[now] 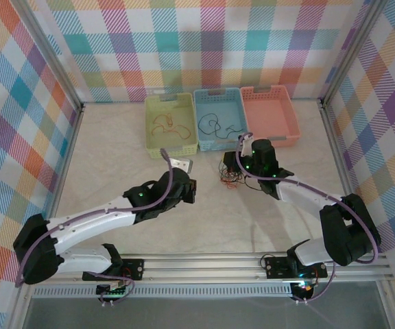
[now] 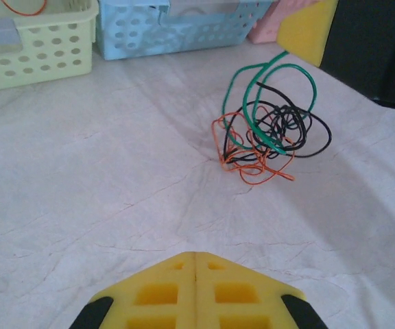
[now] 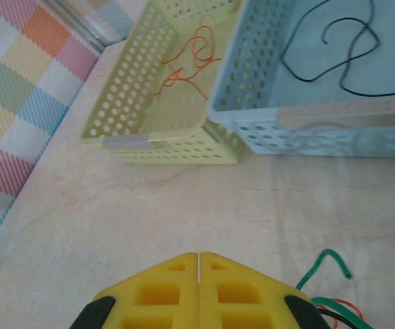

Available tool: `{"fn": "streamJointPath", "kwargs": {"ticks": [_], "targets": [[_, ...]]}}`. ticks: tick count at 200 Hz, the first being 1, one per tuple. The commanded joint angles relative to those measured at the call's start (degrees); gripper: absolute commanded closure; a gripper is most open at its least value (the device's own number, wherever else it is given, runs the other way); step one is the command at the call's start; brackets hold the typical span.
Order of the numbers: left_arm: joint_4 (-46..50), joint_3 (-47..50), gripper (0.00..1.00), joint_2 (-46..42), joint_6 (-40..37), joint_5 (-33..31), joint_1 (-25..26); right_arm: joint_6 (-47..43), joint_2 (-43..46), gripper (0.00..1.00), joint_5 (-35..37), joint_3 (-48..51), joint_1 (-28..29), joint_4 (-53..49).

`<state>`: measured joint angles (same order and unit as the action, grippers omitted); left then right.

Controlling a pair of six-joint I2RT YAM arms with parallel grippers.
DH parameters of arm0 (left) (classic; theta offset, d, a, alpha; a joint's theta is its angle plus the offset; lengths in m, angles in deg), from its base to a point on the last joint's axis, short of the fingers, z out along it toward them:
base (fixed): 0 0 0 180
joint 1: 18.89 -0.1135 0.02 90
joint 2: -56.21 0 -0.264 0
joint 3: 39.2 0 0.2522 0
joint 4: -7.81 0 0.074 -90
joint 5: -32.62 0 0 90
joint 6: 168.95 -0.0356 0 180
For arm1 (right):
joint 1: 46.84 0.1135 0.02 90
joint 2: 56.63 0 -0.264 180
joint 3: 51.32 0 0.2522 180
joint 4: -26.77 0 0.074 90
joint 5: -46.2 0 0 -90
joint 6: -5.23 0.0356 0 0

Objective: Untangle the cables

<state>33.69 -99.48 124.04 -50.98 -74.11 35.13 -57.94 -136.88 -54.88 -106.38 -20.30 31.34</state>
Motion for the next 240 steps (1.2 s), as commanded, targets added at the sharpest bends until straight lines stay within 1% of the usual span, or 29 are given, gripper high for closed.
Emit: {"fn": "streamJointPath", "kwargs": {"ticks": [1, 22, 32, 52, 60, 75, 95, 104, 121, 134, 180, 199, 219, 240], "targets": [[-0.4, 2.1, 1.00, -2.5, 0.8, 2.6, -2.2, 1.6, 1.1, 1.00, 0.4, 0.5, -0.6, 0.4], [-1.9, 1.0, 0.99, -0.4, -0.4, 7.4, -2.6, 2.0, 0.5, 1.00, -1.2, 0.4, -0.5, 1.3], [-3.6, 0.7, 0.83, 1.3, -0.2, 9.7, -2.6, 2.2, 0.4, 1.00, -1.5, 0.5, -0.5, 1.6], [-8.6, -0.7, 0.54, 5.9, 1.3, 15.1, -2.6, 2.7, -0.1, 1.00, -2.3, 0.5, -0.5, 2.2], [-10.6, -1.7, 0.49, 8.4, 1.6, 17.3, -2.6, 2.9, -0.3, 1.00, -2.6, 0.4, -0.5, 2.4], [-12.8, -4.3, 0.44, 13.2, 1.1, 20.0, -2.1, 2.9, -0.4, 1.00, -2.7, 0.4, -0.5, 2.5], [-13.9, -8.2, 0.41, 17.8, 0.4, 19.9, -1.4, 2.7, -0.6, 1.00, -2.6, 0.3, -0.5, 2.2], [-13.8, -9.9, 0.39, 19.5, -0.3, 18.8, -1.0, 2.7, -0.6, 1.00, -2.6, 0.3, -0.5, 2.3], [-12.7, -13.0, 0.39, 22.2, -2.0, 15.7, 0.2, 2.7, -0.6, 1.00, -2.6, 0.3, -0.6, 2.2], [-12.3, -14.7, 0.39, 24.2, -1.8, 13.8, 0.3, 2.6, -0.5, 1.00, -2.7, 0.3, -0.5, 2.1], [-14.9, -17.4, 0.40, 29.1, -0.4, 11.2, 0.7, 2.6, -0.2, 1.00, -2.9, 0.3, -0.6, 2.1], [-15.5, -17.9, 0.42, 30.4, -0.5, 10.1, 0.7, 2.7, 0.1, 1.00, -3.0, 0.4, -0.6, 2.1], [-16.1, -18.5, 0.49, 31.4, 0.2, 9.5, 0.8, 2.7, 0.2, 1.00, -3.2, 0.4, -0.6, 2.1], [-14.7, -20.4, 0.51, 32.7, 1.0, 8.6, 0.8, 2.7, 0.3, 1.00, -3.2, 0.4, -0.6, 2.1]]}}
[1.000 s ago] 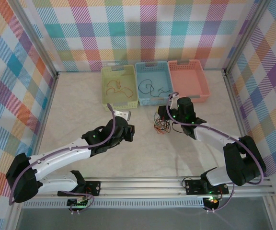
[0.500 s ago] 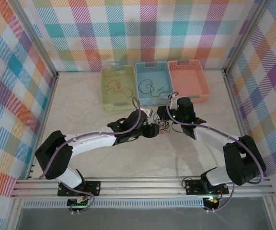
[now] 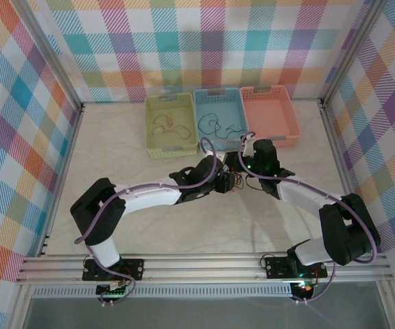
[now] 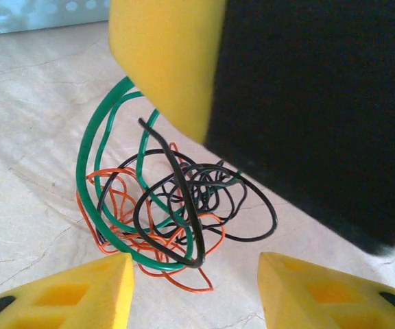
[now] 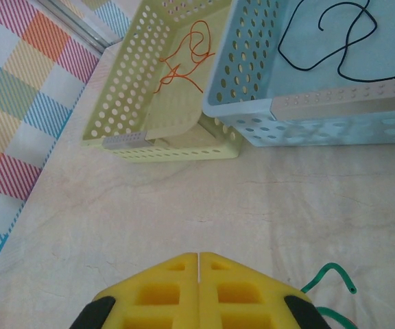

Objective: Untangle the cables

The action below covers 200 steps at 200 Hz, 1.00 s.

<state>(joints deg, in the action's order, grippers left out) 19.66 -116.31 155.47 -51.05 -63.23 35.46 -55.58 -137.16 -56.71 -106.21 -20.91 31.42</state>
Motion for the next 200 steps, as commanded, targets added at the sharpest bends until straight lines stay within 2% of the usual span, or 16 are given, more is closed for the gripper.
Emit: {"fn": "streamJointPath", "kwargs": {"ticks": [1, 57, 75, 119, 131, 175, 200], "targets": [[-0.4, -3.7, 0.51, 1.4, 1.1, -2.3, 0.5, 0.3, 0.6, 1.00, -1.3, 0.2, 0.0, 2.1], [6.5, -9.9, 0.53, 5.2, 1.9, -4.9, 0.5, 0.3, 0.8, 1.00, -1.6, 0.2, 0.0, 2.0], [7.5, -10.9, 0.67, 5.8, 1.9, -5.0, 0.5, 0.3, 0.8, 1.00, -1.9, 0.3, 0.0, 2.0], [8.5, -10.4, 0.91, 4.9, 1.9, -7.1, 0.5, 0.1, 1.3, 1.00, -1.6, 0.3, 0.0, 1.8], [8.3, -9.8, 1.00, 4.3, 1.7, -7.1, 0.5, 0.0, 1.4, 1.00, -1.6, 0.2, 0.0, 1.7], [6.0, -3.8, 1.00, -1.2, 0.5, -7.4, 0.5, -0.4, 2.5, 1.00, 0.4, 0.7, -0.1, 1.0], [1.5, 2.7, 1.00, -6.6, -1.6, -3.5, 0.5, -0.3, 3.2, 1.00, 2.0, 1.0, -0.5, 0.4]]}}
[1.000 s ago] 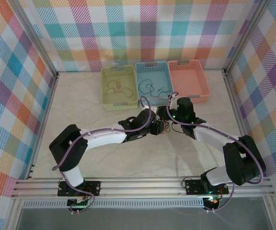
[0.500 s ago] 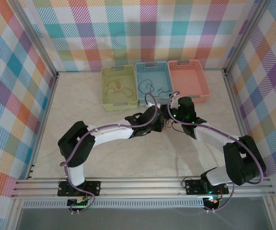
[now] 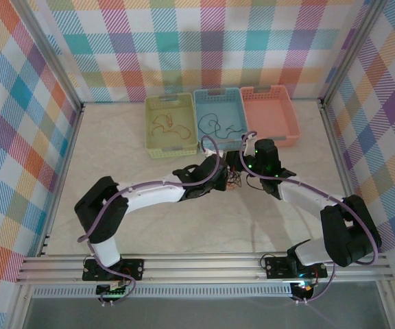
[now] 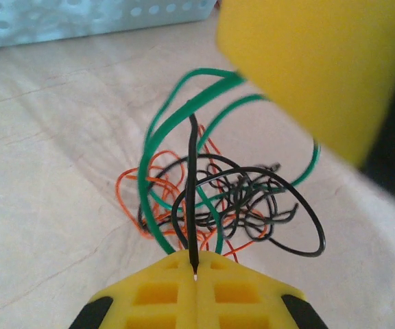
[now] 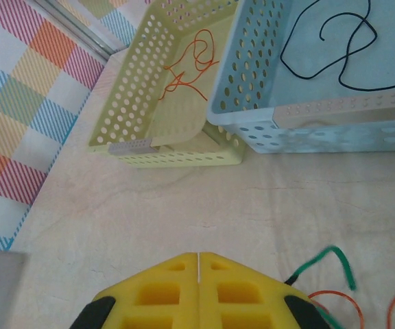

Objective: Untangle the cables

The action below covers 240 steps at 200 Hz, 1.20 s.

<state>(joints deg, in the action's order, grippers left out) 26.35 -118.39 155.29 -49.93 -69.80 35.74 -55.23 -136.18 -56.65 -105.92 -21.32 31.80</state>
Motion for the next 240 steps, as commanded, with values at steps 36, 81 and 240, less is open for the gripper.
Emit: {"fn": "streamJointPath", "kwargs": {"ticks": [36, 81, 240], "targets": [[-8.5, 13.3, 1.00, -15.3, -4.2, 6.9, 0.2, 0.4, 2.6, 1.00, 4.4, 1.5, -1.2, -0.6], [-6.0, 21.5, 1.00, -30.6, -5.0, 3.7, -0.1, 2.7, 2.4, 1.00, 9.1, 2.7, -3.5, -2.6], [27.6, 22.8, 1.00, -72.7, -3.1, -16.9, -19.5, 7.5, 3.8, 1.00, 28.0, 7.0, -11.1, -9.8]]}}
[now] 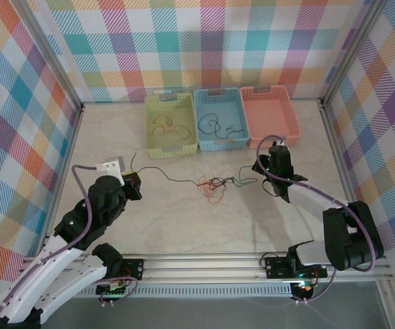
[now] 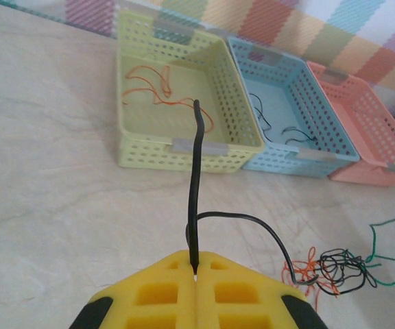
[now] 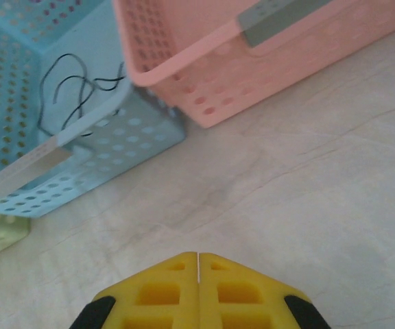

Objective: Untangle the cables

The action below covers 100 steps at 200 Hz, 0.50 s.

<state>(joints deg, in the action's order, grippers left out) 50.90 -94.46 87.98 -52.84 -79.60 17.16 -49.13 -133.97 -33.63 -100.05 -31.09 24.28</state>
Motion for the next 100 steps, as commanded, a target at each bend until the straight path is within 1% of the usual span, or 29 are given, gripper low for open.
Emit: {"fn": "streamJointPath", "kwargs": {"ticks": [1, 22, 36, 51, 78, 85, 100], "targets": [[3.1, -1.2, 1.00, -5.6, -0.3, -7.2, -0.9, 1.4, 1.6, 1.00, 5.1, 1.1, -1.4, -2.4], [4.5, -2.5, 1.00, -9.0, -1.1, -9.1, -1.0, 2.0, 2.1, 1.00, 7.4, 1.3, -2.2, -3.8], [4.9, -4.2, 1.00, -8.7, -1.0, -9.6, -1.0, 2.5, 1.8, 1.00, 7.9, 1.4, -2.7, -3.9], [3.5, -5.9, 1.00, -7.2, -0.9, -8.0, -1.0, 2.7, 1.3, 1.00, 7.8, 1.2, -2.7, -3.8], [0.4, -8.7, 1.00, -3.8, -1.9, -2.5, -1.0, 2.3, 1.5, 1.00, 6.7, 2.1, -2.7, -1.7], [-1.0, -9.2, 1.00, -2.9, -2.6, 0.0, -1.0, 1.2, 2.1, 1.00, 4.8, 3.2, -2.8, 1.9], [-3.8, -10.7, 1.00, 0.1, -2.9, 5.8, -1.0, -0.7, 2.5, 1.00, -2.8, 3.9, -2.7, 7.1]]}}
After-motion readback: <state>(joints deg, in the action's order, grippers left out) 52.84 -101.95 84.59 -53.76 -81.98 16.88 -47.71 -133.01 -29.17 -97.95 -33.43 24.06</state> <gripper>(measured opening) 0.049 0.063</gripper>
